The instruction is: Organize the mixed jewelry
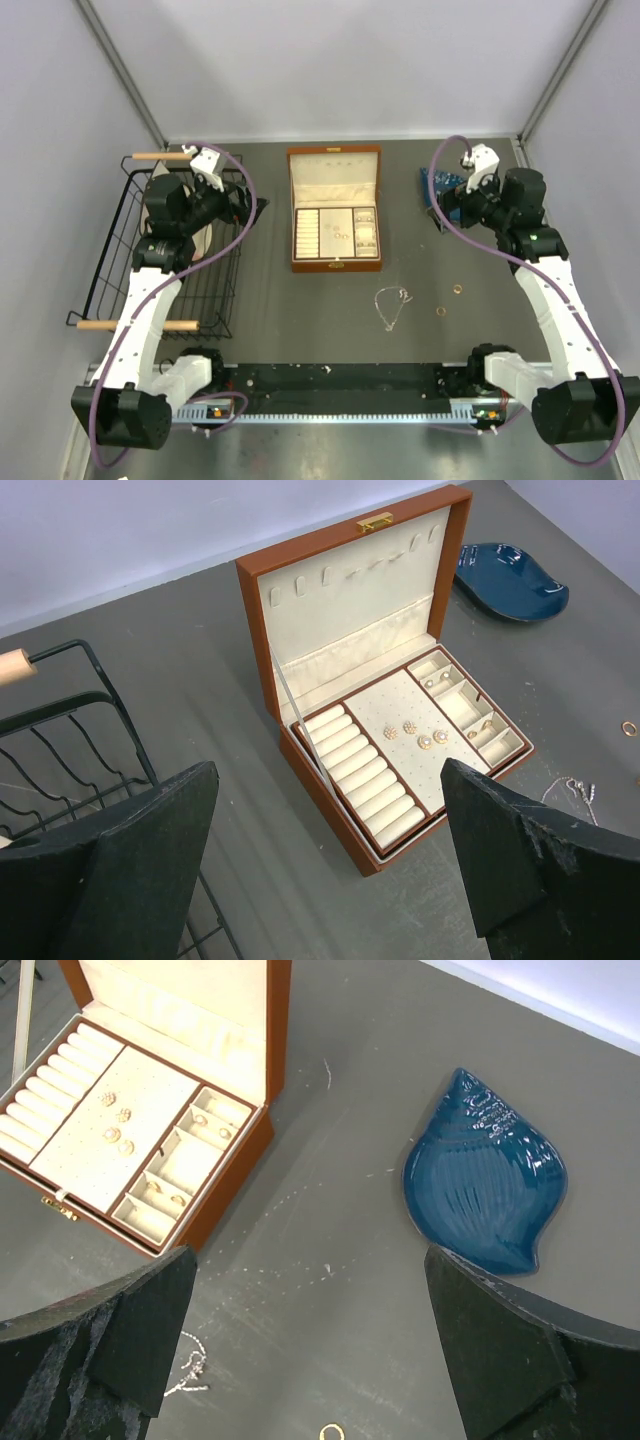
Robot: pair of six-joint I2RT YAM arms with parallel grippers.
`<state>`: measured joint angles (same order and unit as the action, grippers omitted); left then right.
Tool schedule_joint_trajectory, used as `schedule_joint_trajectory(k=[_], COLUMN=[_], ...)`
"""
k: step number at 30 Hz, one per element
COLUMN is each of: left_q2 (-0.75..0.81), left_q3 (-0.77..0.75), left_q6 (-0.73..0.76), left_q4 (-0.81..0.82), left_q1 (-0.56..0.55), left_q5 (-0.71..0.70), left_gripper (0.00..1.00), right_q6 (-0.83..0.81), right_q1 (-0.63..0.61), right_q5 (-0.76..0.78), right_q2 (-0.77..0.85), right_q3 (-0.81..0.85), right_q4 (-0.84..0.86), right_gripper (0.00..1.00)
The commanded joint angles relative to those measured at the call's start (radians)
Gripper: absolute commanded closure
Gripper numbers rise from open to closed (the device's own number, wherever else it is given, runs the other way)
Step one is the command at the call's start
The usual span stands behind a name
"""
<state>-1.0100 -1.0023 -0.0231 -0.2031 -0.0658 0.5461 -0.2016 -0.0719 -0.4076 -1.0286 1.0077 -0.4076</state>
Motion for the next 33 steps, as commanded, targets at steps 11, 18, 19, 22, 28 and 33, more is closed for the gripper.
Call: schedule_joint_trajectory(k=[11, 18, 19, 22, 28, 33], left_q2=[0.004, 0.014, 0.013, 0.010, 0.008, -0.007], left_q3=[-0.042, -0.021, -0.019, -0.010, 0.007, 0.010], left_q6=[0.043, 0.143, 0.170, 0.222, 0.253, 0.256], left_q4=[0.004, -0.068, -0.079, -0.117, -0.134, -0.134], left_q1=[0.001, -0.031, -0.045, -0.080, -0.141, -0.160], left_q5=[0.069, 0.117, 0.117, 0.106, 0.063, 0.038], left_gripper=[0.01, 0.01, 0.01, 0.01, 0.01, 0.01], right_q6=[-0.088, -0.186, -0.202, -0.257, -0.351, -0.381], right_q1=[-0.071, -0.092, -0.113, -0.164, -0.210, -0.281], right_q5=[0.033, 0.013, 0.026, 0.073, 0.076, 0.093], right_q2=[0.005, -0.021, -0.025, -0.050, -0.129, -0.200], right_q3=[0.006, -0.015, -0.021, -0.060, -0.132, -0.179], right_q4=[-0.083, -0.191, -0.209, -0.220, -0.221, -0.218], right_gripper=[0.01, 0.02, 0.03, 0.07, 0.12, 0.18])
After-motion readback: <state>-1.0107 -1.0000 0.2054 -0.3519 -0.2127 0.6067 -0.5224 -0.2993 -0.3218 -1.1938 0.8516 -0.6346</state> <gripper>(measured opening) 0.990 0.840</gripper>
